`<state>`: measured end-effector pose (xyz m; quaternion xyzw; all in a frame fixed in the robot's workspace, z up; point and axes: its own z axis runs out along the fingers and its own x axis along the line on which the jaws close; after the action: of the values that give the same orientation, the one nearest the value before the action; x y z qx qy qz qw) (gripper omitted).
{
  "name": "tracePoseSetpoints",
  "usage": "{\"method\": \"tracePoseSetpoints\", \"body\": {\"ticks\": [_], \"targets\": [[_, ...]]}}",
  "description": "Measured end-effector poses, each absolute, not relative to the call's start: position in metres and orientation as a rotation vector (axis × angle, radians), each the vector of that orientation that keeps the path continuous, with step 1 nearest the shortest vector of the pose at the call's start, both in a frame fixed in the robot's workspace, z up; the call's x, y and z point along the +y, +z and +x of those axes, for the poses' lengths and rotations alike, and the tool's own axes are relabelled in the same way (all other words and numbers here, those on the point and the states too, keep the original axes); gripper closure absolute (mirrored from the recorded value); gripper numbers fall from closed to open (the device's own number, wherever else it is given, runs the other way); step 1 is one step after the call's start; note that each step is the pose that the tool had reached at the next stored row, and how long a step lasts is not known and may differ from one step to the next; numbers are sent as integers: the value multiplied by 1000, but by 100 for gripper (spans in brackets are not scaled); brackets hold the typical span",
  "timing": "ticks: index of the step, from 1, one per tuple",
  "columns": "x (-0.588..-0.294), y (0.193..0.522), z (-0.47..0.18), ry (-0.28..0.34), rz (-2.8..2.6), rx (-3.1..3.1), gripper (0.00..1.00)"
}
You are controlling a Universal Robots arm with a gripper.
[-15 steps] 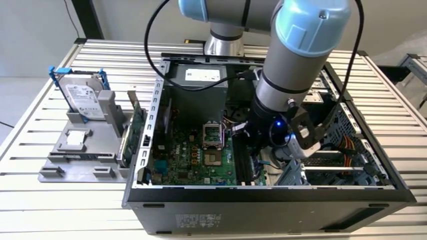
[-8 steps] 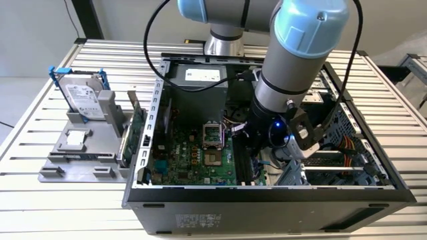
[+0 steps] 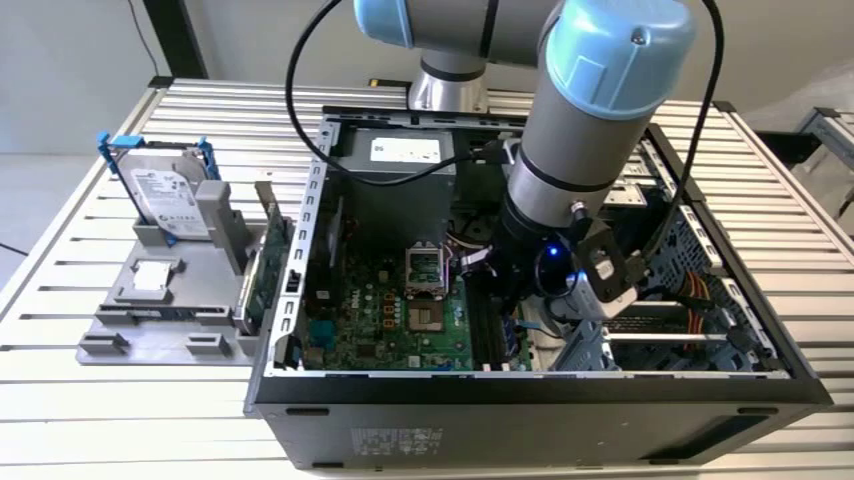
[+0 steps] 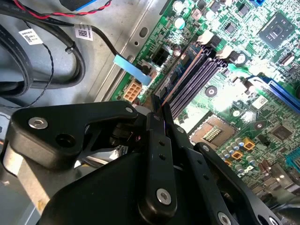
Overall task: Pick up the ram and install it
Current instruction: 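Insert the ram into the slot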
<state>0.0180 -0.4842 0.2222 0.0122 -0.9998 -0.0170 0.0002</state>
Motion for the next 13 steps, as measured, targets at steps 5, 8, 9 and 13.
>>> {"method": "tracePoseSetpoints", "body": {"ticks": [5,8,9,13], "targets": [[-484,220,18,-53,33,-3141,100],[-484,220,18,-53,14,-3141,100],[-484,219,18,-53,8,-3141,100],[-484,218,18,-54,-3,-3141,100]]}}
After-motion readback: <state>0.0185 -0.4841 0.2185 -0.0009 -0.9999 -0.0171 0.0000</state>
